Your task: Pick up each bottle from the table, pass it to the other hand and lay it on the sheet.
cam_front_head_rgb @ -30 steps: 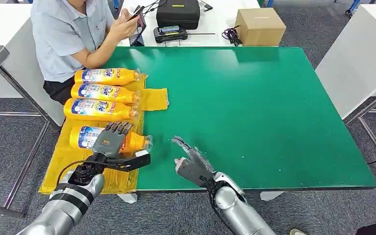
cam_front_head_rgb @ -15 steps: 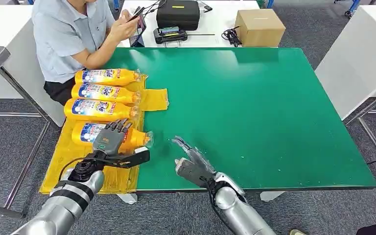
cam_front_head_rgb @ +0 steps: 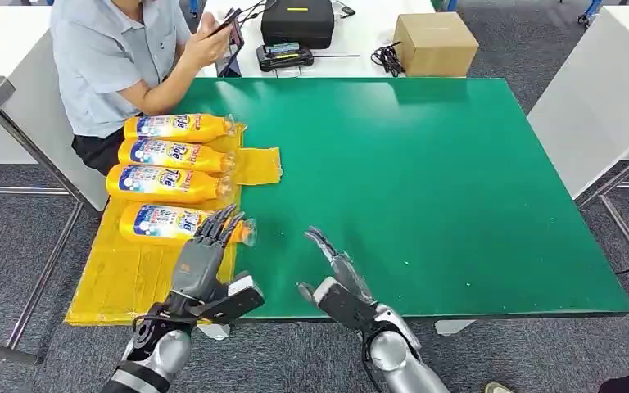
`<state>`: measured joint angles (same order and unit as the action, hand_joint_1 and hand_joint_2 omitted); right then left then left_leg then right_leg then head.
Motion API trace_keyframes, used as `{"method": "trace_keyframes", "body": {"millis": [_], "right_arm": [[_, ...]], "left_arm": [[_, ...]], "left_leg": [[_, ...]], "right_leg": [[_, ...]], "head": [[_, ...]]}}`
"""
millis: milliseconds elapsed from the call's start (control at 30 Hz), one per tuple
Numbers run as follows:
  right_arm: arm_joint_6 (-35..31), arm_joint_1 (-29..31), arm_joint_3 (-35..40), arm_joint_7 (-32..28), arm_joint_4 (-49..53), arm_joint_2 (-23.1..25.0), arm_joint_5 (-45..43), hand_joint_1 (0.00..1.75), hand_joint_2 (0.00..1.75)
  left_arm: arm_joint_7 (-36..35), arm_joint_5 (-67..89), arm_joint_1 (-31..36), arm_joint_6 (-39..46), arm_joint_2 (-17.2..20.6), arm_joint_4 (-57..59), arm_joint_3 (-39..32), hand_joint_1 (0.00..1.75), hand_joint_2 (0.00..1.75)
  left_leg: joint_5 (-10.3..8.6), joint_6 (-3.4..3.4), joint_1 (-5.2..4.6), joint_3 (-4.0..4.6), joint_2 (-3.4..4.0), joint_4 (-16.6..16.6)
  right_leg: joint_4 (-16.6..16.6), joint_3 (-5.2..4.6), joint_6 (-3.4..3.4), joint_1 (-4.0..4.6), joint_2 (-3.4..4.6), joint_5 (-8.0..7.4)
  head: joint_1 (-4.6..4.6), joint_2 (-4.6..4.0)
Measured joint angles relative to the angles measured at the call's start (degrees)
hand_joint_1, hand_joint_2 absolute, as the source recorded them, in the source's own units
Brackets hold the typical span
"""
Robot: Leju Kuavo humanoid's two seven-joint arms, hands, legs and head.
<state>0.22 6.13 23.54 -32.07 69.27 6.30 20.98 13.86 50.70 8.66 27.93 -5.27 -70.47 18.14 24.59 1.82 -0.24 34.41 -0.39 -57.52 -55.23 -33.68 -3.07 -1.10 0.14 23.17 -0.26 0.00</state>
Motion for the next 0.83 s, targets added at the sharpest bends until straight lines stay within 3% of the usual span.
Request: {"method": "trace_keyframes", "body": {"millis": [167, 200, 400, 633, 667, 833], "right_arm": [[0.1, -5.8, -2.2, -2.5, 10.5, 1.3, -4.5, 0.00, 1.75], [0.1, -6.7, -2.6, -2.6, 12.0, 1.6, -5.1, 0.00, 0.00], [-3.9, -12.7, -8.4, -1.2, 19.9, 4.8, -9.8, 0.00, 0.00], [-12.9, -16.6, -16.0, 9.2, 23.0, 8.7, -9.6, 0.00, 0.00], [-14.8, -16.8, -16.5, 9.6, 23.1, 8.9, -8.8, 0.00, 0.00], [-20.9, -18.5, -16.3, 6.9, 24.5, 9.0, -6.2, 0.00, 0.00]], "left_arm": [[1.7, -3.5, -4.5, 0.9, -1.5, -6.4, -2.5, 0.00, 1.75], [1.9, -4.1, -5.3, 0.9, -1.8, -7.2, -3.0, 0.00, 1.75], [3.9, -7.3, -10.8, 0.6, -4.5, -13.1, -5.9, 0.00, 1.75], [6.4, -22.4, -16.2, -3.8, -7.7, -18.8, -8.3, 0.00, 1.75], [7.1, -24.5, -16.7, -4.0, -7.9, -19.4, -8.3, 0.00, 0.00], [9.2, -30.1, -18.7, -1.4, -8.2, -21.0, -6.5, 0.00, 0.00]], "left_leg": [[0.00, -0.01, 0.01, 0.00, 0.00, 0.0], [0.00, -0.01, 0.01, 0.00, 0.01, 0.0], [0.03, -0.01, 0.00, 0.01, -0.01, 0.0], [0.04, -0.01, -0.01, 0.01, -0.02, 0.0], [0.04, -0.01, -0.01, 0.01, 0.00, 0.0], [0.04, -0.02, 0.00, 0.00, 0.02, 0.0]], "right_leg": [[0.0, 0.00, 0.01, 0.01, 0.00, 0.01], [0.0, -0.01, 0.01, 0.01, 0.00, 0.01], [0.0, 0.00, 0.02, -0.01, 0.00, 0.02], [0.0, 0.00, 0.01, -0.02, -0.01, 0.02], [0.0, -0.01, 0.01, -0.01, 0.00, 0.02], [0.0, 0.00, 0.01, 0.00, 0.00, 0.02]], "head": [[-0.02, 0.00], [-0.02, 0.00], [-0.02, 0.00], [-0.02, 0.00], [-0.02, 0.00], [-0.02, 0.00]]}}
